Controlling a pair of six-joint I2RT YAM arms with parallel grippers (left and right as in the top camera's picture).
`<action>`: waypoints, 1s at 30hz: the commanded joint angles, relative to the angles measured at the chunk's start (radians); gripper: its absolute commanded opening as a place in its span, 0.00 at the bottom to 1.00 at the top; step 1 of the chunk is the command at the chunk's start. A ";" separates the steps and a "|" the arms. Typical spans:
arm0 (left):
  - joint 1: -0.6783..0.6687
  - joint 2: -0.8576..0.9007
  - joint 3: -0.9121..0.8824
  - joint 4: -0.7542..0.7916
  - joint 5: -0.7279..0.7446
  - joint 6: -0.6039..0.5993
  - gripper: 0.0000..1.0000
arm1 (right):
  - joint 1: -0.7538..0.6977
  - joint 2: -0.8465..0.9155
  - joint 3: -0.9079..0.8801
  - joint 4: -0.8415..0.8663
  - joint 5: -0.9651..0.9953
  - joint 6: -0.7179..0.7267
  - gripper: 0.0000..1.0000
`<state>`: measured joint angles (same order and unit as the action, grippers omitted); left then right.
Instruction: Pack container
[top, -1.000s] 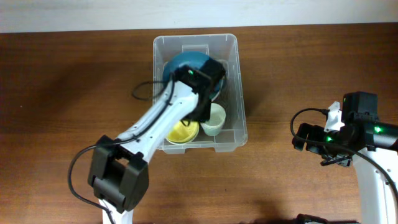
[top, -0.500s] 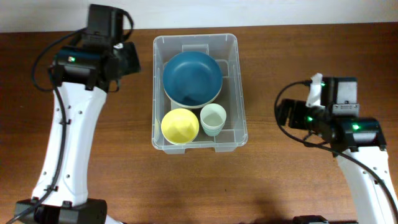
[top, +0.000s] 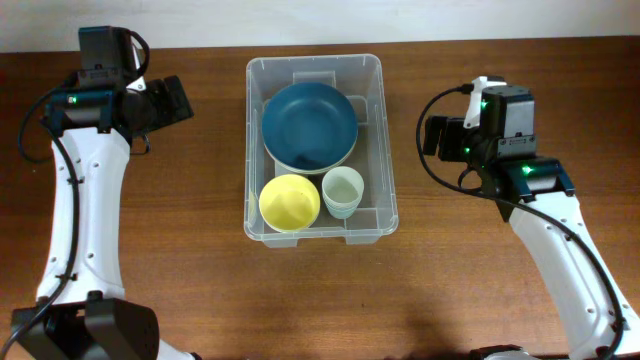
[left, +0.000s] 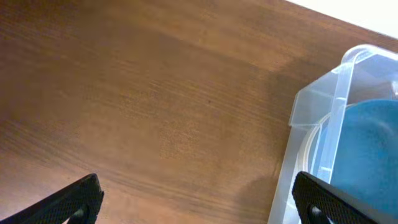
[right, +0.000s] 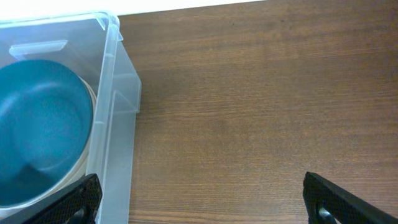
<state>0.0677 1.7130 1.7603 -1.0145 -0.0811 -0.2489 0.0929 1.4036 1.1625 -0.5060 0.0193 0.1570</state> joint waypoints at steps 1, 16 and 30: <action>0.005 0.002 -0.004 -0.023 0.020 0.035 1.00 | 0.004 -0.012 0.017 -0.053 0.019 -0.002 0.99; 0.000 -0.586 -0.631 0.265 0.143 0.139 1.00 | 0.005 -0.506 -0.281 -0.182 0.099 0.114 0.99; 0.000 -1.169 -1.171 0.364 0.153 0.116 1.00 | 0.005 -1.116 -0.615 -0.348 0.098 0.193 0.99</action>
<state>0.0669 0.5476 0.6052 -0.6495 0.0566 -0.1349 0.0933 0.2947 0.5556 -0.8528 0.1051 0.3374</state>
